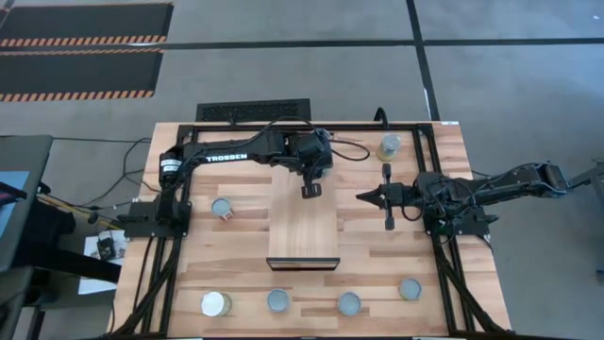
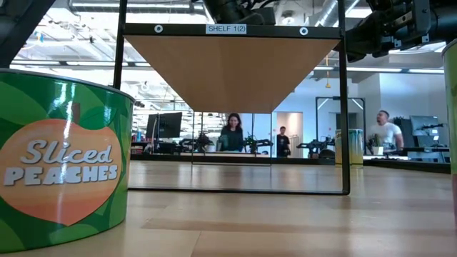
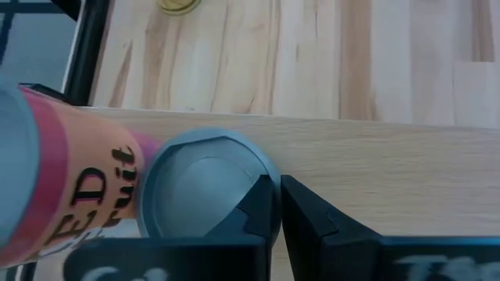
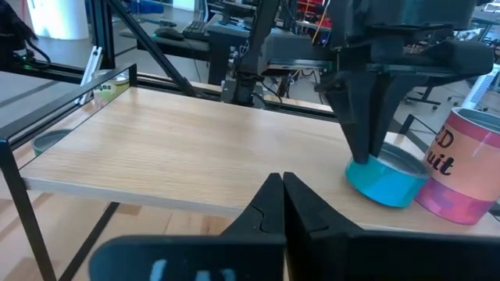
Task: Pick and place cans onto a shelf
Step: Put the small blue can on the shelf, then put the big blue can on the shelf
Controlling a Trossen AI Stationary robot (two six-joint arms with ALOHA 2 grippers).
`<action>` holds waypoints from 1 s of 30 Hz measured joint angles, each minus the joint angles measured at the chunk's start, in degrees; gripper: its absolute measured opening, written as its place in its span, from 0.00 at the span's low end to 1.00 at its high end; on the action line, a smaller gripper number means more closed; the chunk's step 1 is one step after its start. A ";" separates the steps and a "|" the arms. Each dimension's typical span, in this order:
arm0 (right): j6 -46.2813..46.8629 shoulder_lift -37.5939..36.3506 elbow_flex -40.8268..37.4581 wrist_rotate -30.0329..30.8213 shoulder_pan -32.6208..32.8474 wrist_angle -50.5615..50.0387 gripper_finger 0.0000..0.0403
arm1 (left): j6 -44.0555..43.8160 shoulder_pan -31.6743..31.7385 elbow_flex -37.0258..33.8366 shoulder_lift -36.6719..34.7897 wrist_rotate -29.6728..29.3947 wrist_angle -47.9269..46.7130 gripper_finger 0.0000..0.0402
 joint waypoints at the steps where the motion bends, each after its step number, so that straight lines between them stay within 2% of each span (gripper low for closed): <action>1: 0.00 0.00 0.00 0.00 0.02 0.00 0.01 | -0.14 -0.03 0.00 0.00 0.05 0.01 0.03; 16: -0.08 0.00 0.00 0.00 0.00 0.02 0.01 | 1.21 -0.07 0.25 -0.33 0.14 0.37 0.13; 22: -0.59 0.00 0.00 0.00 0.00 -0.30 0.01 | 2.57 -2.20 0.30 -6.57 0.20 0.16 0.13; 26: -0.57 0.00 0.00 0.00 0.02 -1.26 0.01 | 2.72 -4.39 -6.56 -12.17 0.20 6.33 0.07; 30: 0.43 0.00 0.00 -0.02 0.13 -2.16 0.01 | 2.01 -5.44 -19.65 -20.29 0.14 16.19 0.01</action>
